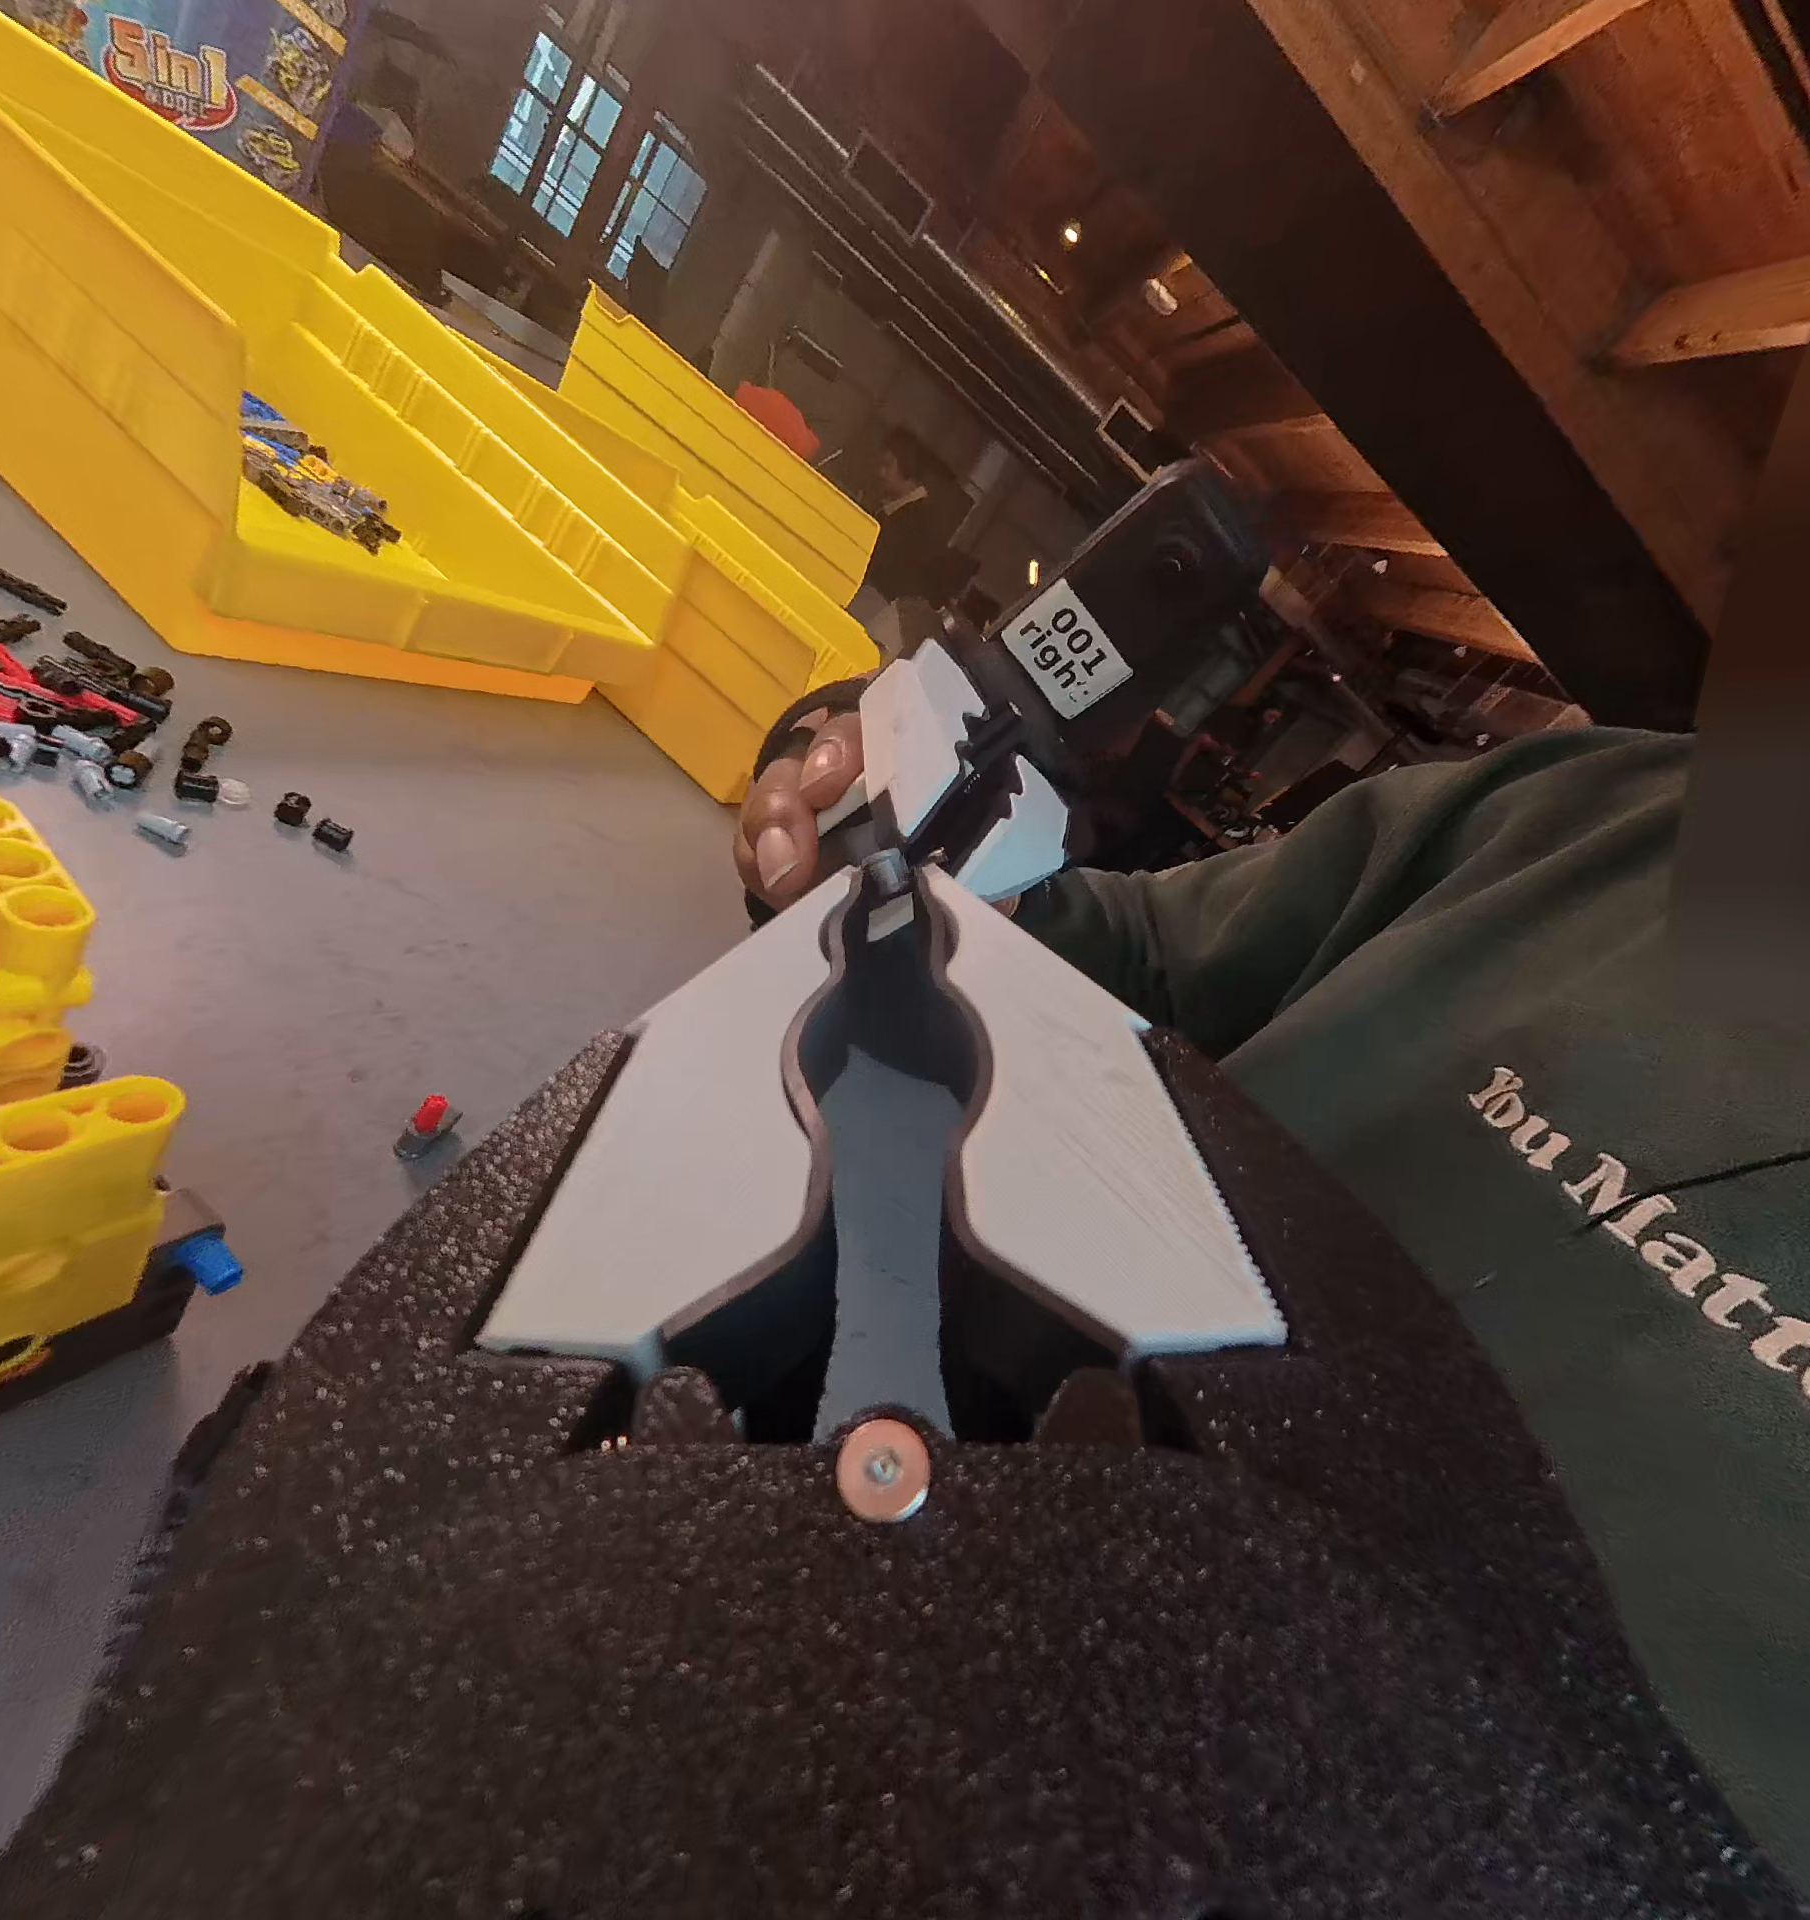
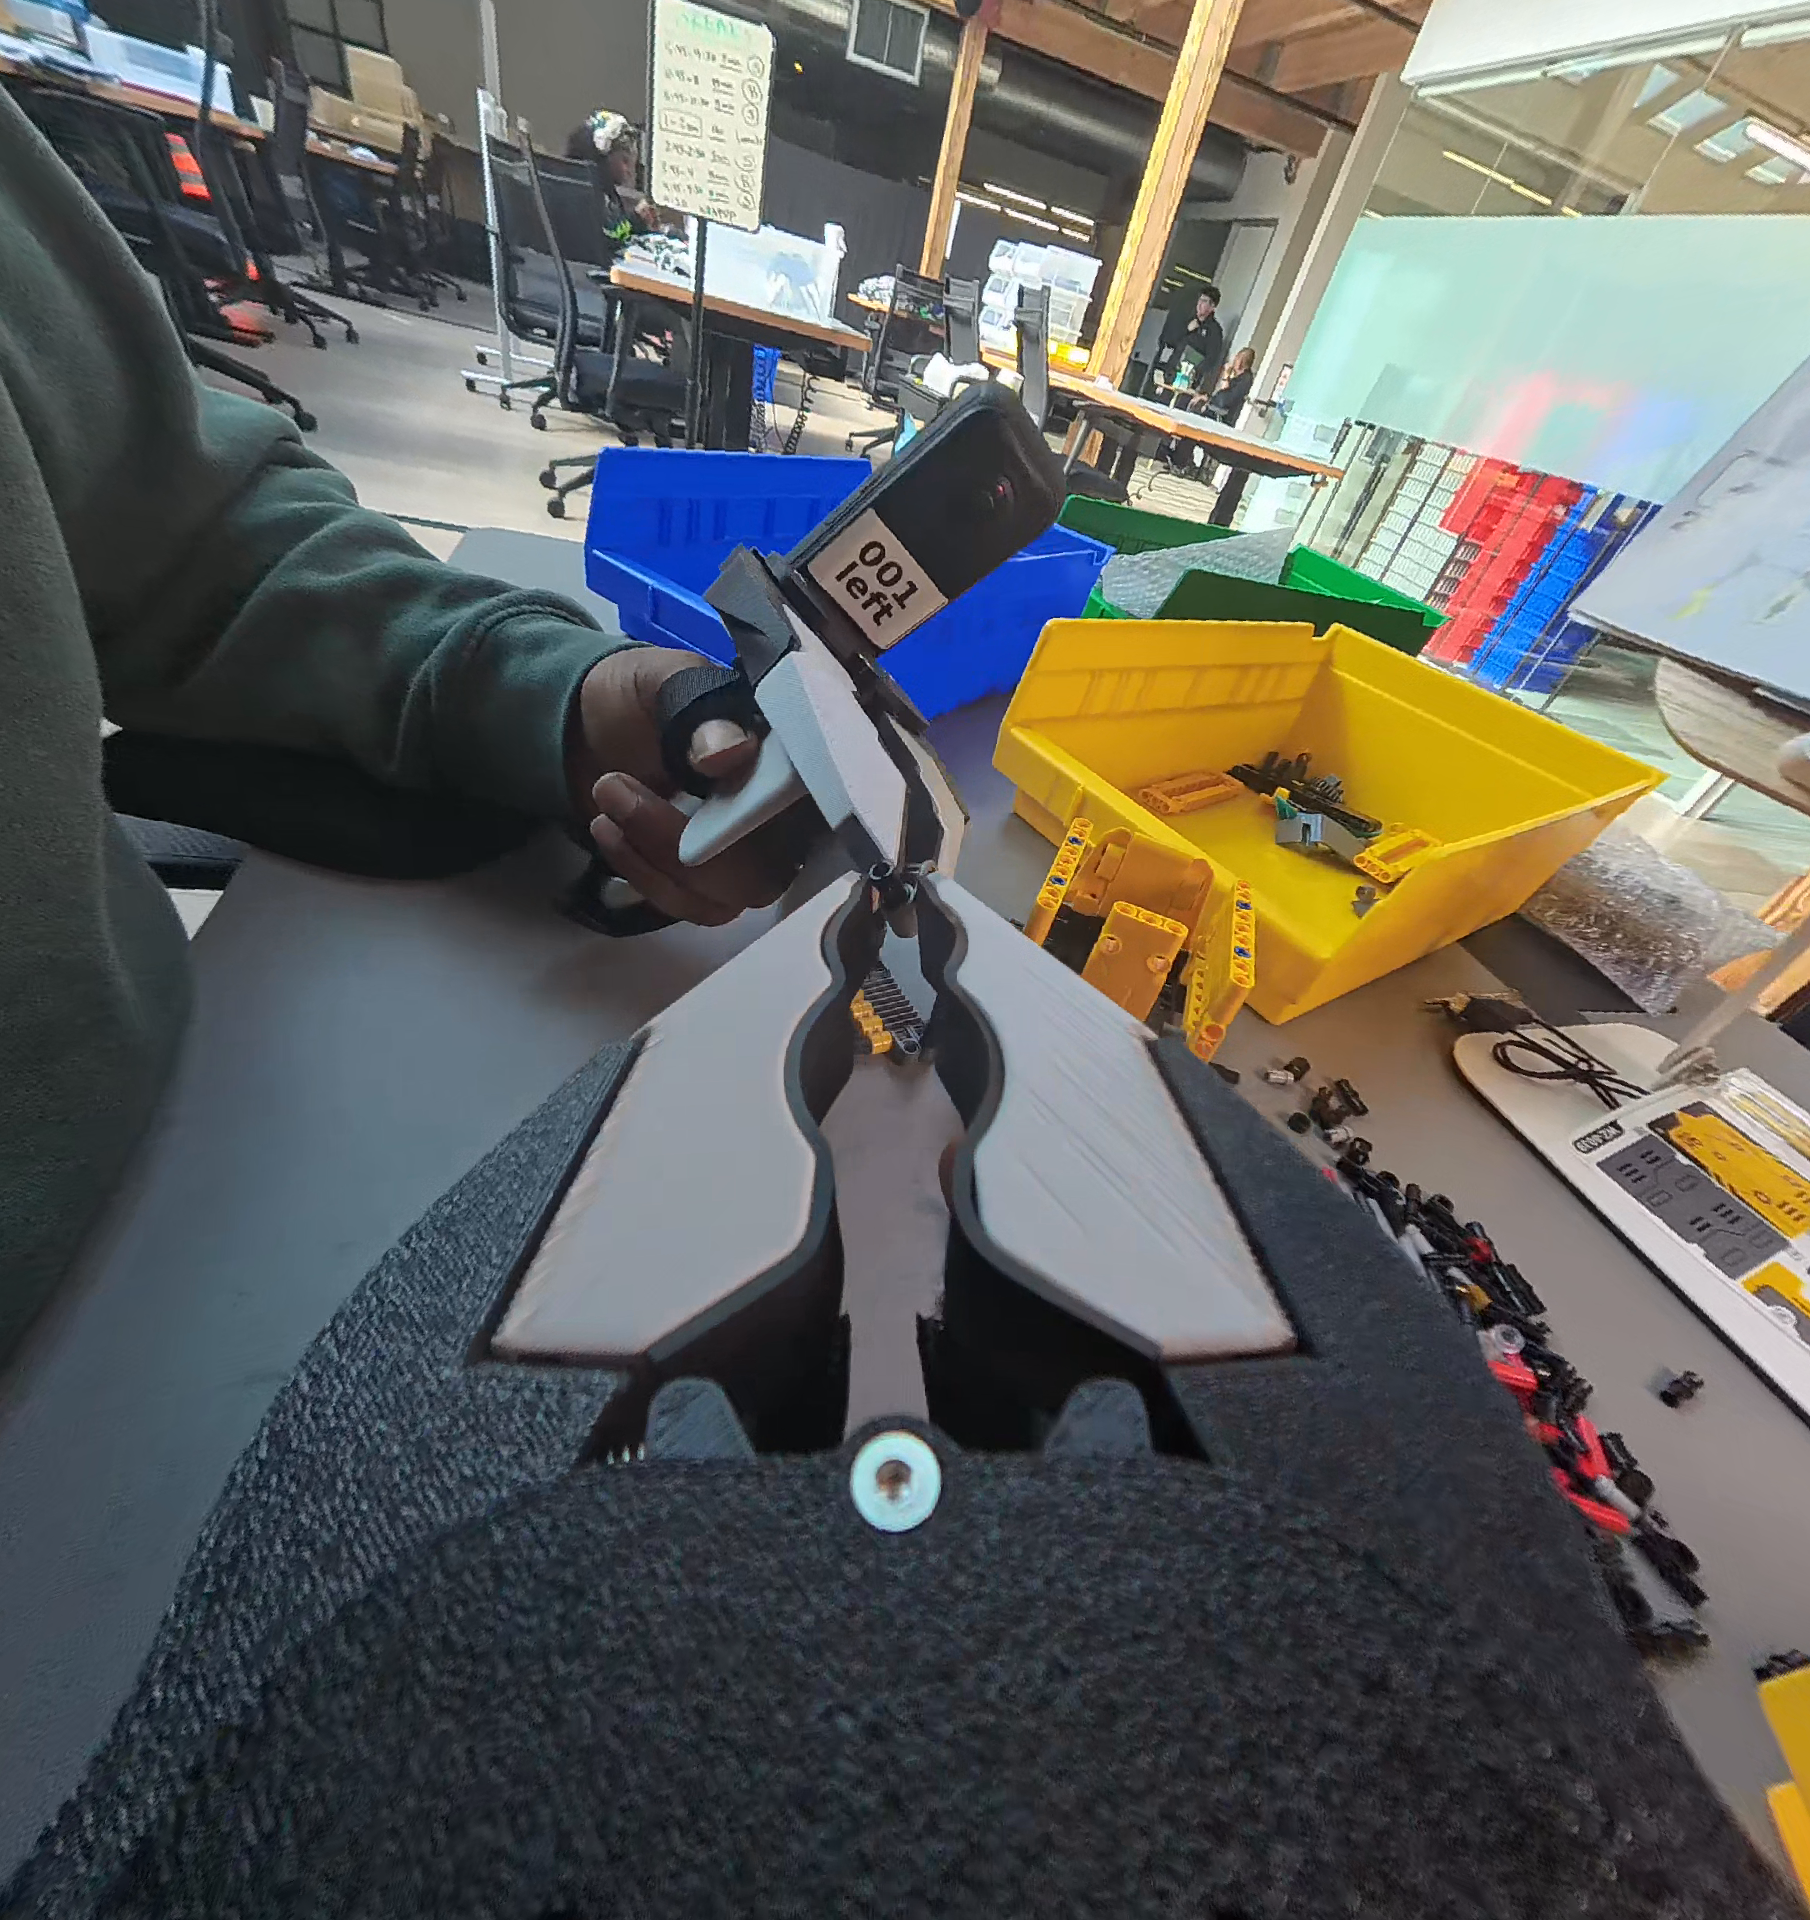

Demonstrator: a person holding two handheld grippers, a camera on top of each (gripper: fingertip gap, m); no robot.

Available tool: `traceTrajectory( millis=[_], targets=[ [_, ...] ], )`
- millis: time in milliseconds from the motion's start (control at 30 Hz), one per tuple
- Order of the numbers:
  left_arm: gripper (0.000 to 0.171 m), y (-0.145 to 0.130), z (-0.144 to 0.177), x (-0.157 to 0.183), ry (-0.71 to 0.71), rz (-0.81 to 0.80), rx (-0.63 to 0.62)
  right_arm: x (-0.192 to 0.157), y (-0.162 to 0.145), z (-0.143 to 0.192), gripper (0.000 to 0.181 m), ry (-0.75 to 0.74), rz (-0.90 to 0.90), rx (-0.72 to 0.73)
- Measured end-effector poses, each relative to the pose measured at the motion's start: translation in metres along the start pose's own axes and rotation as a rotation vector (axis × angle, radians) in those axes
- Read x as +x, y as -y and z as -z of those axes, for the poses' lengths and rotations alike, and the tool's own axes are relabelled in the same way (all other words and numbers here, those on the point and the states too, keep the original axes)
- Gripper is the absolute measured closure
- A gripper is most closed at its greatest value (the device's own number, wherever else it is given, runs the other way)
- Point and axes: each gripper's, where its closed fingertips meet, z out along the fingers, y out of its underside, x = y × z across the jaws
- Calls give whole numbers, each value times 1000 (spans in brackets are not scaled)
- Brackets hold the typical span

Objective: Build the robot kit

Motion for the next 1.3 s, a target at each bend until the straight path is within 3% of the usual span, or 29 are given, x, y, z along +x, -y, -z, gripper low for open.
traceTrajectory(
  millis=[200, 333, 433, 800, 1300],
  targets=[
    [165, -12, -1, -2, 131, -329, -128, -11, -8, 3, 160, 190, -312, -18],
    [165, -17, -2, 4, 132, -426, -163, -14, -19, 1, 156, 212, -324, -73],
    [165, -21, -3, 7, 118, -449, -190, -22, -16, 2, 164, 251, -304, -67],
    [165, -36, -1, 1, 174, -551, -323, -30, -29, 2, 166, 296, -306, -136],
    [166, -38, 0, -5, 185, -501, -334, -27, -36, 2, 166, 270, -262, -167]
  ],
)
